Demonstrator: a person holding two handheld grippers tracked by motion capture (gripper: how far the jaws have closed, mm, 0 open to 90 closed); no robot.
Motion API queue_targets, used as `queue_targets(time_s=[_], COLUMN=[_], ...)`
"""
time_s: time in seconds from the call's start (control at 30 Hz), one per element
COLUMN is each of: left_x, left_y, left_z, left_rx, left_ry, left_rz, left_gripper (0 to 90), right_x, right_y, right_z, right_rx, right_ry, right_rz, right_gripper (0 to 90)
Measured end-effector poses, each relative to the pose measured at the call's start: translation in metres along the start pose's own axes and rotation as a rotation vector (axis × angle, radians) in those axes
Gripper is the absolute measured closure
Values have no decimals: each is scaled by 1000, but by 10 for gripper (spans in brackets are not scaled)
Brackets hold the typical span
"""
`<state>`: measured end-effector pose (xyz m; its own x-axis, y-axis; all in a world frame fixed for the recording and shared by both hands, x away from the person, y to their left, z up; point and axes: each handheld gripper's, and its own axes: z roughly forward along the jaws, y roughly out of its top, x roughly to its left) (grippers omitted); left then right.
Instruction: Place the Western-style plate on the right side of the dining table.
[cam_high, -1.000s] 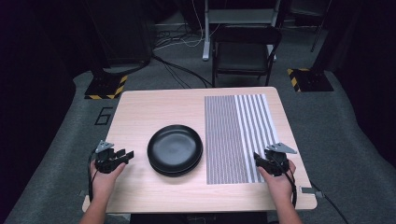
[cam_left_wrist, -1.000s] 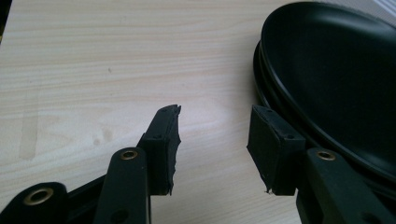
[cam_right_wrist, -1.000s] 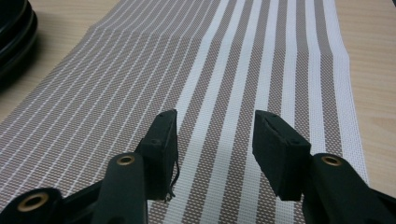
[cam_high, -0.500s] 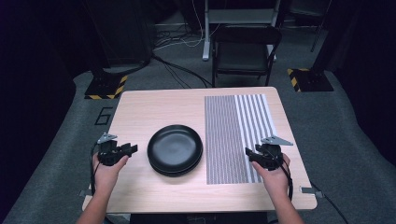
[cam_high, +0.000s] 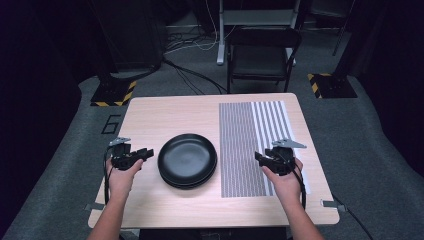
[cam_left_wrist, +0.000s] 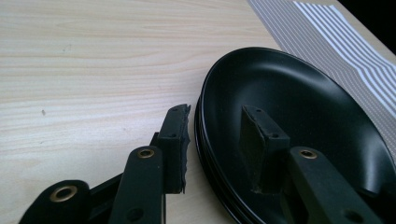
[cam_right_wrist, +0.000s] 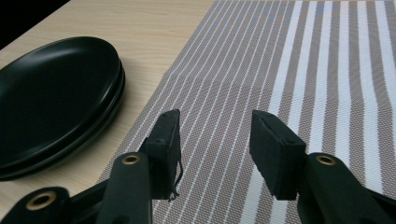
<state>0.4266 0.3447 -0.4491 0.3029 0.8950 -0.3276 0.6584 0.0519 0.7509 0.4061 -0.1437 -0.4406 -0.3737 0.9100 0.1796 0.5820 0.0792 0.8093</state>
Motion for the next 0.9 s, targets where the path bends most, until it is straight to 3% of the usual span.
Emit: queue_targets(time_s=[0.23,0.53,0.6,0.73,0.9], left_x=[0,-1,-3,-3,2], left_y=[-3,-6,-7,-11,-16], left_z=[5,12,14,17,20], left_rx=[-23,-36,-41,-25,-14], left_ry=[1,-22,-43,-42,-53], left_rz=[-43,-65,-78,-57,-96], left_gripper=[651,671,675,700,713], right_x=[10,29,30,34,41], right_y=[8,18,18,17,15], right_z=[10,33,35,43,50], right_rx=[-30,-32,-30,-18,-3], right_ry=[22,66,69,74,84], right_rz=[34,50,53,54,56], right_gripper=[533,562,568,583,594])
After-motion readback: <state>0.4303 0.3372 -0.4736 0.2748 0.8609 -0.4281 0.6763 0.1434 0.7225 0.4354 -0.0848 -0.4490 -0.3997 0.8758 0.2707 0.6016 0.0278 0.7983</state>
